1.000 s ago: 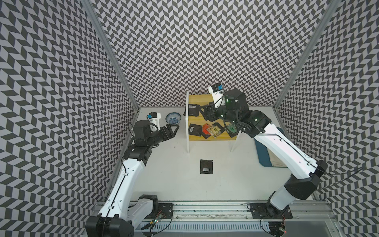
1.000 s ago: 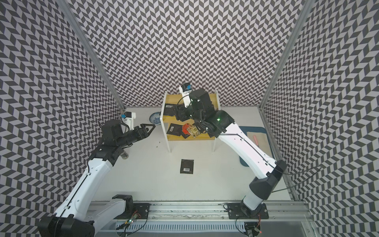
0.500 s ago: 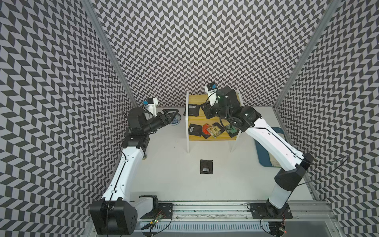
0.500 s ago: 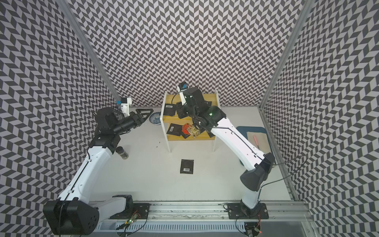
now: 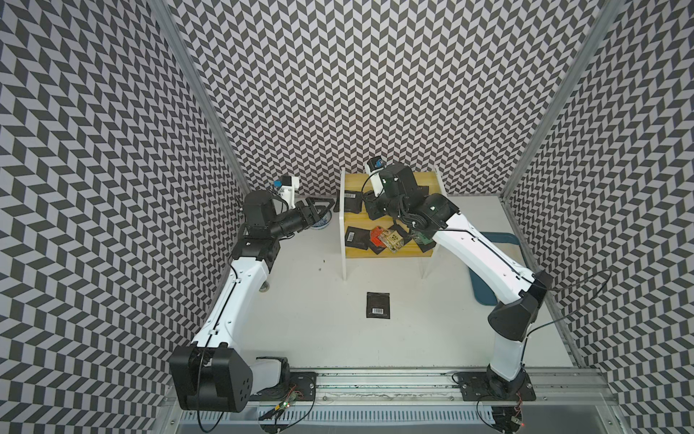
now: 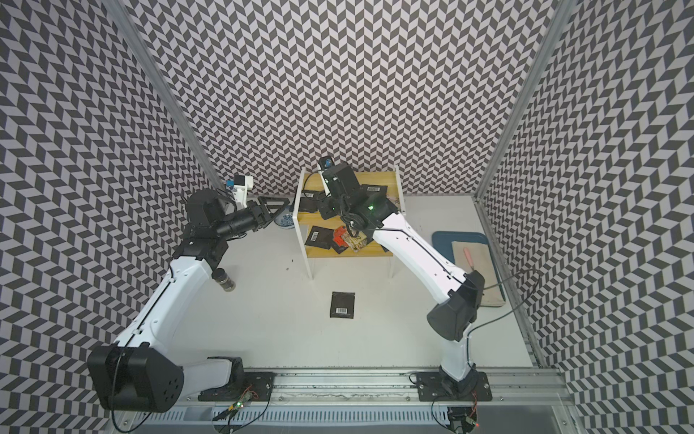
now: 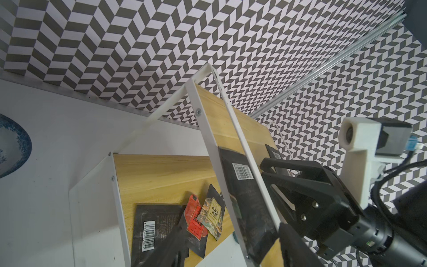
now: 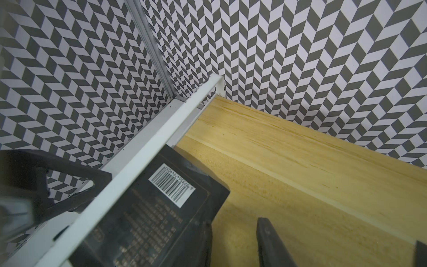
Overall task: Remove the tea bags from the shelf
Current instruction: Pick up the tea bag from the shelf.
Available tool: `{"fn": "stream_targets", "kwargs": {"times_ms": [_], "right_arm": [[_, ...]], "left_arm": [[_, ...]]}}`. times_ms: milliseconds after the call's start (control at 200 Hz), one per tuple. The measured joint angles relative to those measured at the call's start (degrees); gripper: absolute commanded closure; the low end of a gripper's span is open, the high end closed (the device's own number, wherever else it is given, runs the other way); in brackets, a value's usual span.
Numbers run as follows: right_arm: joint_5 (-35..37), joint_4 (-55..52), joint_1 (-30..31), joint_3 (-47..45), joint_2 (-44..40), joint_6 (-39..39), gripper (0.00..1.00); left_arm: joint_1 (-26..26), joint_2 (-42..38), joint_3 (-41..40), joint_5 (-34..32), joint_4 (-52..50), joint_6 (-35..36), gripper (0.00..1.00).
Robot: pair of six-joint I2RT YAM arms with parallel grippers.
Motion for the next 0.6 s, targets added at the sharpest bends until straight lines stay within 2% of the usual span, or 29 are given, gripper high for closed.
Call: {"fn": "stream_targets", "kwargs": {"times_ms": [210, 601], "right_arm": [[0.6, 0.1, 1.5, 0.4, 0.4, -0.6, 0.63], [0.2, 0.5, 1.8, 0.2, 0.2, -0.6, 0.63]], "left_arm": [[-0.7, 0.0, 0.0, 0.1, 0.0, 0.0, 0.4], [-1.1, 0.2, -1.6, 1.0, 1.7, -1.1, 0.94]]}}
